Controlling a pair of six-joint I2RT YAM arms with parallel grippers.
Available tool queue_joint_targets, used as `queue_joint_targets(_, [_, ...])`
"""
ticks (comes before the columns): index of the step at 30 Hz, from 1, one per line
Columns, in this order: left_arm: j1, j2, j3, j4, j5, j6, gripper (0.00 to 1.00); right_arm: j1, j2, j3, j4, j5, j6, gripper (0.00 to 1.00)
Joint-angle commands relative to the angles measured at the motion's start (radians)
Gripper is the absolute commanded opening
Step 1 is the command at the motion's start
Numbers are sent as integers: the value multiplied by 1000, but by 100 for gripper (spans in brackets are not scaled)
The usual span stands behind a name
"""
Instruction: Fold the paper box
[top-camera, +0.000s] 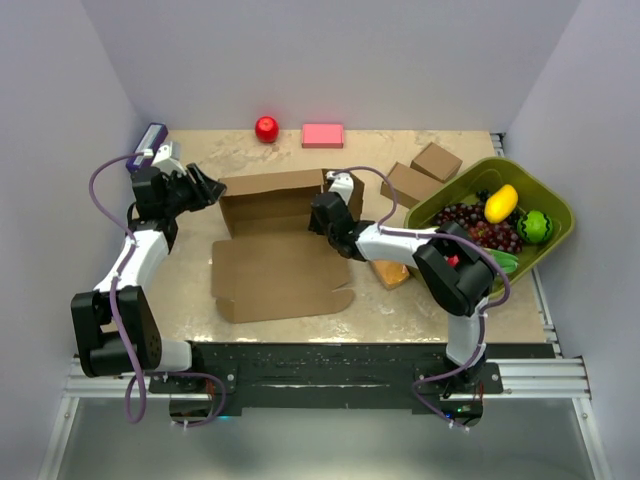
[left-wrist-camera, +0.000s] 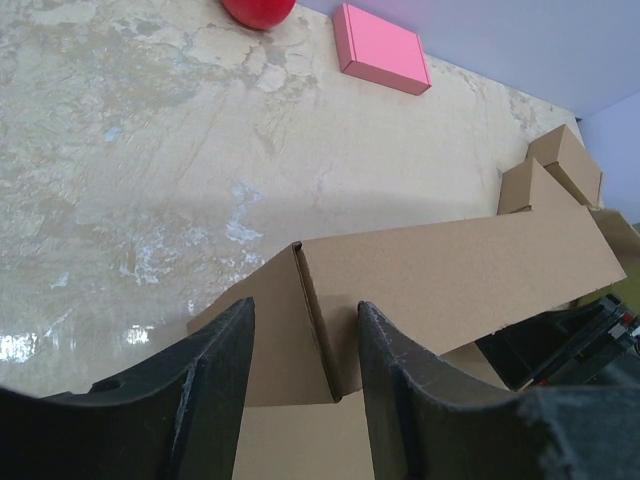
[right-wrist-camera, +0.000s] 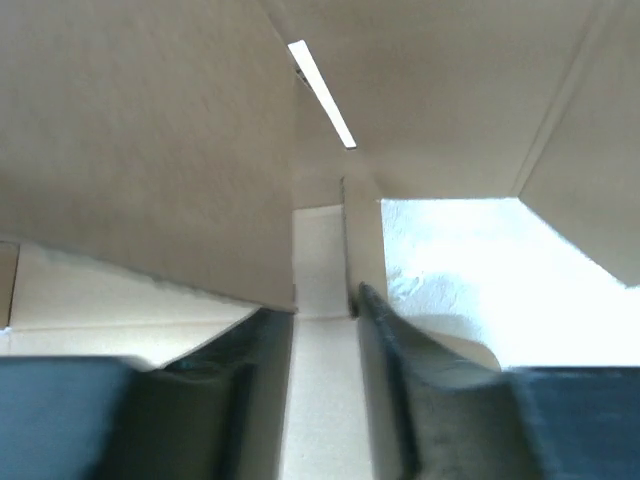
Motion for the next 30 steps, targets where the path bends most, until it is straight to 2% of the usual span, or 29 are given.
queue_joint_targets(1, [5, 4, 28, 13, 15, 7, 50, 9, -60, 20, -59, 91, 4, 49])
queue_joint_targets(3, [5, 3, 28, 13, 17, 6, 50, 9, -89, 17, -62, 98, -14, 55])
queue_joint_targets(7, [3, 1, 28, 13, 17, 6, 50, 9, -136, 15, -67, 83, -39, 58])
queue_joint_targets(11, [5, 1, 25, 13, 17, 6, 50, 0, -139, 34, -90, 47, -56, 49])
queue_joint_targets(15, [5, -2, 25, 13, 17, 7, 50, -43, -122, 51, -113, 18, -54, 24])
queue_joint_targets(18, [5, -3, 23, 13, 17, 7, 50, -74, -100, 77, -137, 3, -56, 16])
queue_joint_targets(30, [3, 0, 25, 13, 17, 7, 50, -97, 5, 132, -177, 7, -62, 10])
